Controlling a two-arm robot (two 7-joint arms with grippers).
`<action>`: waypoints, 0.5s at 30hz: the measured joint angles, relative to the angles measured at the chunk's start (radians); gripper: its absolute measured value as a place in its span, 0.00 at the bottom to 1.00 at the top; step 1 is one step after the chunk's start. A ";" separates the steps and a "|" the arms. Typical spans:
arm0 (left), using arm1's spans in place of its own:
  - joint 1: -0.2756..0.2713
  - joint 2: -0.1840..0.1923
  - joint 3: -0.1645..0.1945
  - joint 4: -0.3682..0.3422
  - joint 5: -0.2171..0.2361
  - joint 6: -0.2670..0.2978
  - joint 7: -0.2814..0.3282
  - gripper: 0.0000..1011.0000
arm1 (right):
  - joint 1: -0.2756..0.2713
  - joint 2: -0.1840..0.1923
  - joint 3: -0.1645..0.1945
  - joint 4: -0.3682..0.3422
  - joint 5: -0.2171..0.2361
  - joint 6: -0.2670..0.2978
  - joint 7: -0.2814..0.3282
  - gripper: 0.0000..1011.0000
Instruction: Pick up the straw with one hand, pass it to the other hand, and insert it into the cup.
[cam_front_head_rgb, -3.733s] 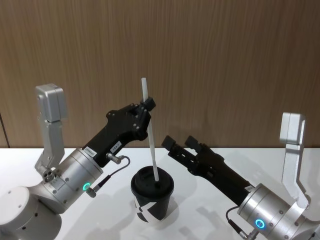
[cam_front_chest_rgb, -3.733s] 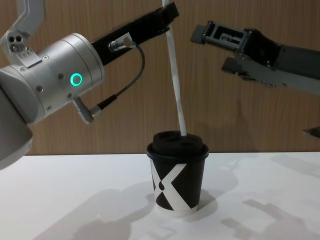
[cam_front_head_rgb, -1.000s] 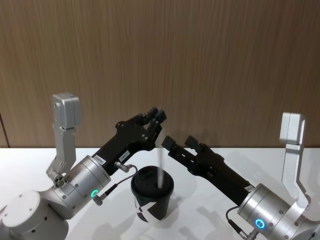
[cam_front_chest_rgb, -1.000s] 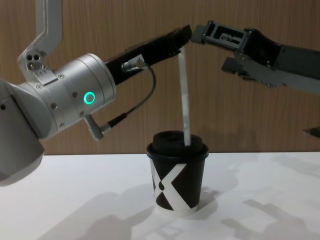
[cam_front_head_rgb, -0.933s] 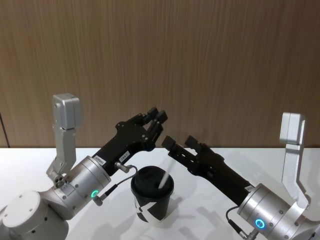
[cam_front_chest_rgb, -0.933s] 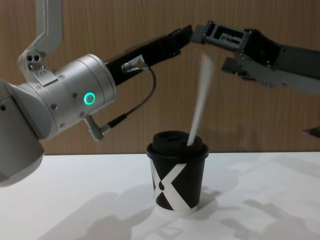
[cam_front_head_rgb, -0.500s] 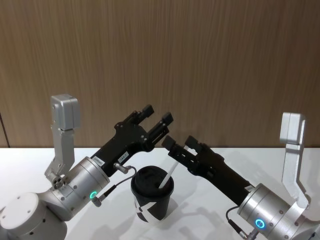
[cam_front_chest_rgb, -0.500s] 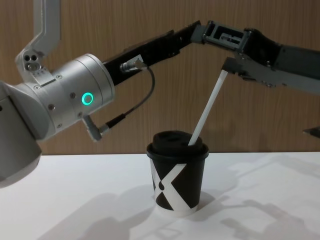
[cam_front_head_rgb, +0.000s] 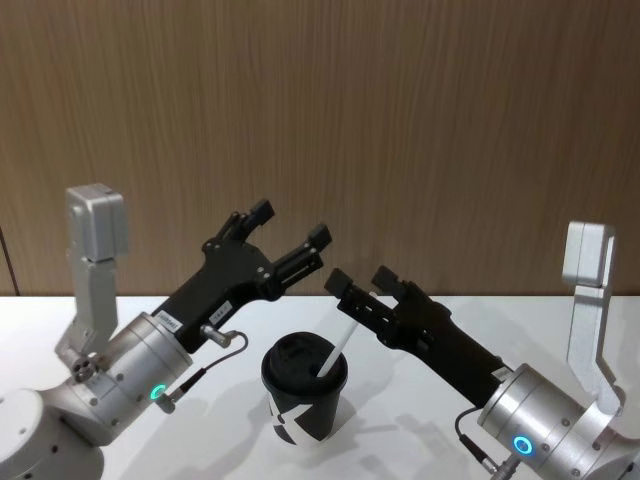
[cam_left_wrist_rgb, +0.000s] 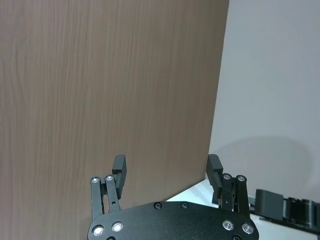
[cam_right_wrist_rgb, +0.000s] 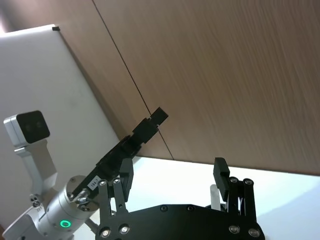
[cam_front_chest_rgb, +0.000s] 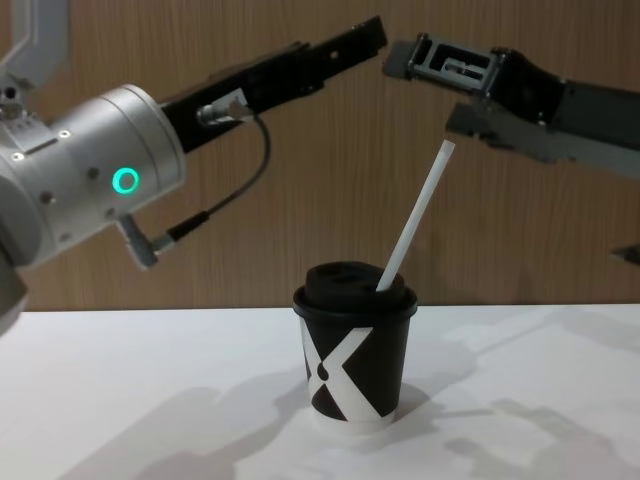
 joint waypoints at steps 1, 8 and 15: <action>0.009 0.010 -0.005 -0.014 0.001 0.002 0.001 0.99 | 0.001 0.003 -0.001 -0.001 -0.004 -0.005 0.003 0.99; 0.044 0.050 -0.021 -0.079 0.000 0.018 0.006 0.99 | 0.010 0.043 -0.016 -0.015 -0.049 -0.053 0.028 0.99; 0.073 0.082 -0.031 -0.122 -0.009 0.034 0.009 0.99 | 0.013 0.092 -0.029 -0.038 -0.103 -0.101 0.048 0.99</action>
